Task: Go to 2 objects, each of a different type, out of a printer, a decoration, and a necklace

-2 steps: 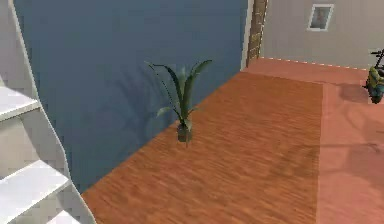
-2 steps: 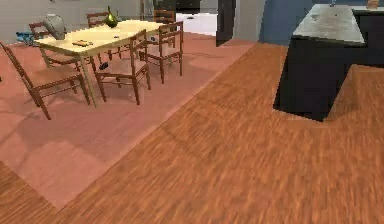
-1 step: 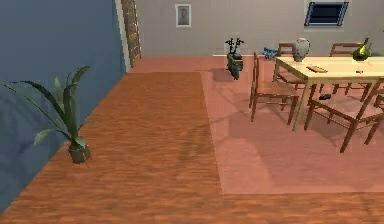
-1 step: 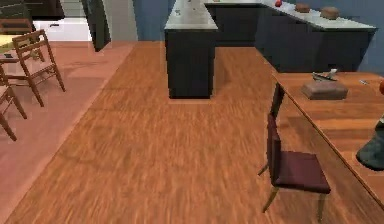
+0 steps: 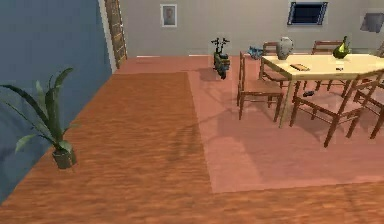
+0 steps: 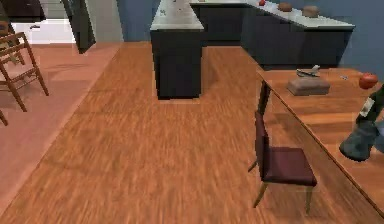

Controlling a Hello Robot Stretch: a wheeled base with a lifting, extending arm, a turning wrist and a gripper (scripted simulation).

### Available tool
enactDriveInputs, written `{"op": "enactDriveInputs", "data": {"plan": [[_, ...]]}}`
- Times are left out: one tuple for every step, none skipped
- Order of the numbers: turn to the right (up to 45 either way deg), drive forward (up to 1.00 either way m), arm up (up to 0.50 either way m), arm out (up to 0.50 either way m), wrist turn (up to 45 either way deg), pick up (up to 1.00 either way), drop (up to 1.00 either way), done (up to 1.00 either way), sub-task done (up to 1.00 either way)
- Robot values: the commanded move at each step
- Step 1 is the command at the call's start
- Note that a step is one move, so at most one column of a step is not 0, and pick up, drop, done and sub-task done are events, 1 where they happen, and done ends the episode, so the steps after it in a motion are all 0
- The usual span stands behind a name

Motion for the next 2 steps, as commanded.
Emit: {"op": "enactDriveInputs", "data": {"plan": [[0.0, 1.0, 0.0, 0.0, 0.0, 0.0, 0.0, 0.0, 0.0], [0.0, 1.0, 0.0, 0.0, 0.0, 0.0, 0.0, 0.0, 0.0]]}}
